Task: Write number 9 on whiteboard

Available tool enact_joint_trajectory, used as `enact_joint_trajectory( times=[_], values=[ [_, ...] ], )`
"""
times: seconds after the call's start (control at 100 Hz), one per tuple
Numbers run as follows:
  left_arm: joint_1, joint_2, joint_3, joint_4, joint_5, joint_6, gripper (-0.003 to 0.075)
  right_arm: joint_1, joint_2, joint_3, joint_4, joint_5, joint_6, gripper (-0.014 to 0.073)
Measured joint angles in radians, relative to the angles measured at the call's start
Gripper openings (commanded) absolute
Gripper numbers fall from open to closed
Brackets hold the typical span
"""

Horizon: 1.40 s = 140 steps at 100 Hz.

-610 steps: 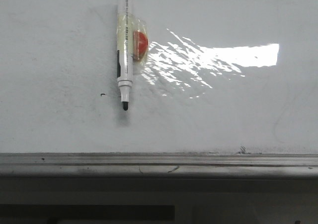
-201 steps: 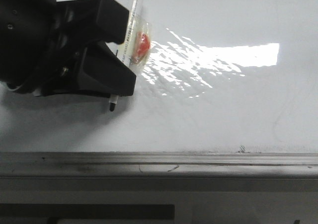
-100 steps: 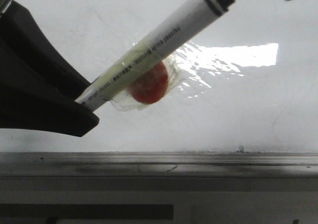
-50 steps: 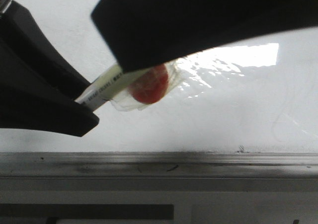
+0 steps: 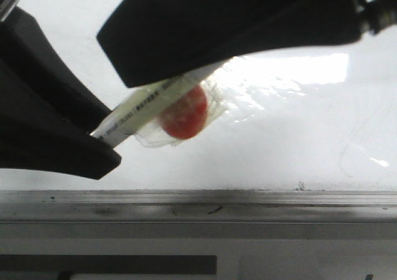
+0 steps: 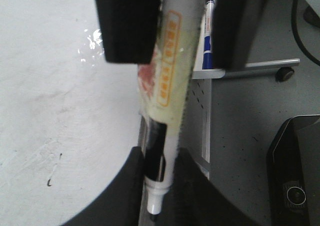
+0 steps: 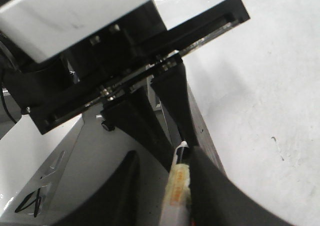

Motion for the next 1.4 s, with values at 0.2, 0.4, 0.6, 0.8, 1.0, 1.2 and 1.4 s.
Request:
enact_joint_trajectory(
  times=[0.2, 0.4, 0.6, 0.8, 1.0, 1.2, 1.4],
  values=[
    [0.0, 0.0, 0.007, 0.009, 0.035, -0.001, -0.002, 0.01, 0.036, 0.0, 0.0, -0.016, -0.003, -0.0069],
    [0.0, 0.0, 0.009, 0.01, 0.028, -0.001, -0.002, 0.01, 0.039, -0.008, -0.015, -0.016, -0.003, 0.0012],
    [0.0, -0.007, 0.009, 0.008, -0.007, -0.001, -0.002, 0.016, 0.032, -0.034, -0.074, 0.016, -0.003, 0.0438],
    [0.0, -0.049, 0.009, 0.005, -0.025, -0.001, -0.002, 0.019, 0.024, -0.036, -0.079, 0.011, -0.003, 0.0452],
    [0.0, -0.083, 0.009, -0.001, -0.025, -0.001, -0.002, 0.019, 0.024, -0.036, -0.079, -0.031, -0.005, 0.0381],
    [0.0, -0.085, 0.009, -0.011, -0.031, -0.001, -0.002, 0.019, 0.024, -0.036, -0.081, -0.078, -0.005, 0.0381],
    [0.0, -0.085, 0.007, -0.015, -0.033, -0.001, -0.002, 0.021, 0.022, -0.036, -0.094, -0.109, -0.005, 0.0383]
  ],
)
